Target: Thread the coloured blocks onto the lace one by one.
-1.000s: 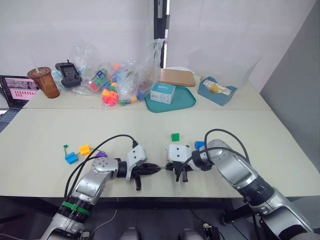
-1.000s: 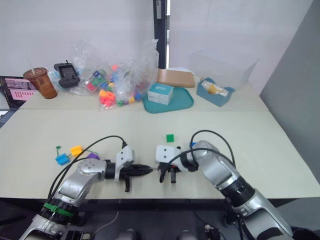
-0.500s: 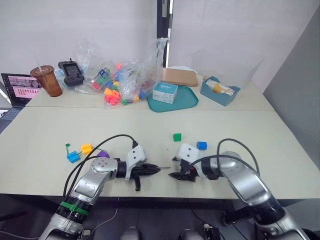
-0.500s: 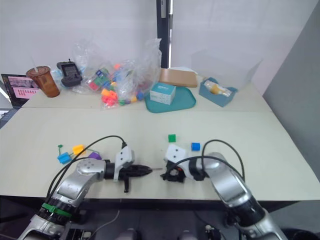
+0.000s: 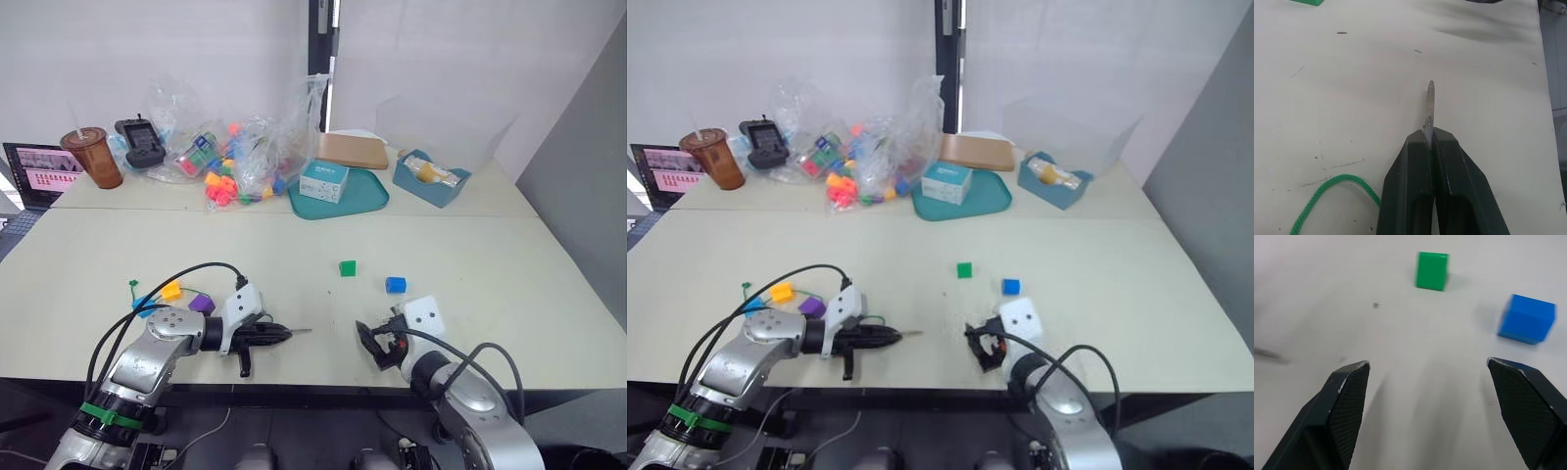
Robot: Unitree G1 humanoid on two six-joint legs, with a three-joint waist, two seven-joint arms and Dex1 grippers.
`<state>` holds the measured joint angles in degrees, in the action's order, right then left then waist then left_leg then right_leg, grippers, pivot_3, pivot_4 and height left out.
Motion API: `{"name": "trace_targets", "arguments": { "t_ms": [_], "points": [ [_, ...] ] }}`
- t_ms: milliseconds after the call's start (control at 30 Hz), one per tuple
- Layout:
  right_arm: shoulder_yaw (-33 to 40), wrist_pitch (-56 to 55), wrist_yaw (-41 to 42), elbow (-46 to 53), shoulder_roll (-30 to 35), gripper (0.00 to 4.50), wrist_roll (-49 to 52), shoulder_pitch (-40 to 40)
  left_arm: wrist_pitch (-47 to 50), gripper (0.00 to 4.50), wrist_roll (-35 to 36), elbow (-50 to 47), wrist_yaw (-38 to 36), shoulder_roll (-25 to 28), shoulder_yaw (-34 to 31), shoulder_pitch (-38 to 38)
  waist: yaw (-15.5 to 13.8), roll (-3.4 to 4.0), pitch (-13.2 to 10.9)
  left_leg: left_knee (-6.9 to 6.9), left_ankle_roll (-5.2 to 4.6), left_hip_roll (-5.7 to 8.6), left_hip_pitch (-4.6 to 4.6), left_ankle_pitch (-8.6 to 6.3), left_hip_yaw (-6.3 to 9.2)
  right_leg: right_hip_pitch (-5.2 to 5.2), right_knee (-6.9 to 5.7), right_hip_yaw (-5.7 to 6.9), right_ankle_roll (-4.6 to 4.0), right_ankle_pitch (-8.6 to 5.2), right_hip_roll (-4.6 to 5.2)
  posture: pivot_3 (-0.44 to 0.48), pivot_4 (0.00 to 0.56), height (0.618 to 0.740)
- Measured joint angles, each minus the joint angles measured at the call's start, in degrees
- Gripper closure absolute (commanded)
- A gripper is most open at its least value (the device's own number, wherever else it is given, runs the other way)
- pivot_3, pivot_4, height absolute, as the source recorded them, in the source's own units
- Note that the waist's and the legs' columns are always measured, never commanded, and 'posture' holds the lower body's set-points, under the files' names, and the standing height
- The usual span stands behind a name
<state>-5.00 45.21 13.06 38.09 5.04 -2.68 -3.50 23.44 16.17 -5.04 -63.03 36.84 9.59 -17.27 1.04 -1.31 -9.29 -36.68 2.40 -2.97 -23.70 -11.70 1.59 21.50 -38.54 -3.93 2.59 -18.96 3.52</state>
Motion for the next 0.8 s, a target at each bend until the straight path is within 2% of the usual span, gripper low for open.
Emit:
{"name": "trace_targets", "arguments": {
  "t_ms": [100,200,367,500,800],
  "points": [
    [2.14,-4.79,-6.71,-8.64,-2.7,0.47,-2.15,2.8,0.51,4.5,0.04,-1.14,0.19,0.01,-0.04,0.17,0.04,0.01,0.0,0.03,0.0,-0.01,-0.08,0.0,-0.01,0.18,-0.1,-0.03,-0.01,0.0,-0.02,0.0,0.15,0.74],
    [2.94,-8.28,-9.47,-12.5,-3.77,0.47,-2.74,4.93,0.67,4.5,0.04,-1.3,0.51,0.02,-0.16,0.25,0.13,0.0,0.0,0.03,0.01,-0.01,-0.24,0.01,-0.05,0.4,-0.18,-0.09,-0.01,0.0,-0.02,0.0,0.15,0.74],
    [6.04,-14.24,-12.46,-25.16,-4.74,0.47,-1.72,14.16,0.66,4.5,0.04,-2.02,0.97,0.05,-0.79,0.98,0.69,0.0,0.0,0.02,0.1,-0.01,-0.25,0.07,-0.05,0.51,-0.4,-0.13,-0.02,0.01,-0.02,0.0,0.15,0.74],
    [7.65,-17.61,-12.56,-29.28,-6.09,0.47,0.52,15.93,0.71,4.5,0.04,-2.44,1.12,0.28,-1.03,2.3,1.08,0.0,0.01,0.02,0.1,-0.01,-0.26,0.07,-0.06,0.52,-0.4,-0.14,-0.02,0.01,-0.02,0.0,0.15,0.74],
    [5.29,-20.99,-12.68,-29.7,-6.55,3.32,1.21,14.59,0.44,4.5,0.2,-3.48,1.12,1.87,-2.05,4.34,1.22,0.0,0.01,0.02,0.1,-0.03,-0.26,0.07,-0.03,0.54,-0.43,-0.13,-0.02,0.01,-0.04,0.0,0.15,0.74]
  ]
}}
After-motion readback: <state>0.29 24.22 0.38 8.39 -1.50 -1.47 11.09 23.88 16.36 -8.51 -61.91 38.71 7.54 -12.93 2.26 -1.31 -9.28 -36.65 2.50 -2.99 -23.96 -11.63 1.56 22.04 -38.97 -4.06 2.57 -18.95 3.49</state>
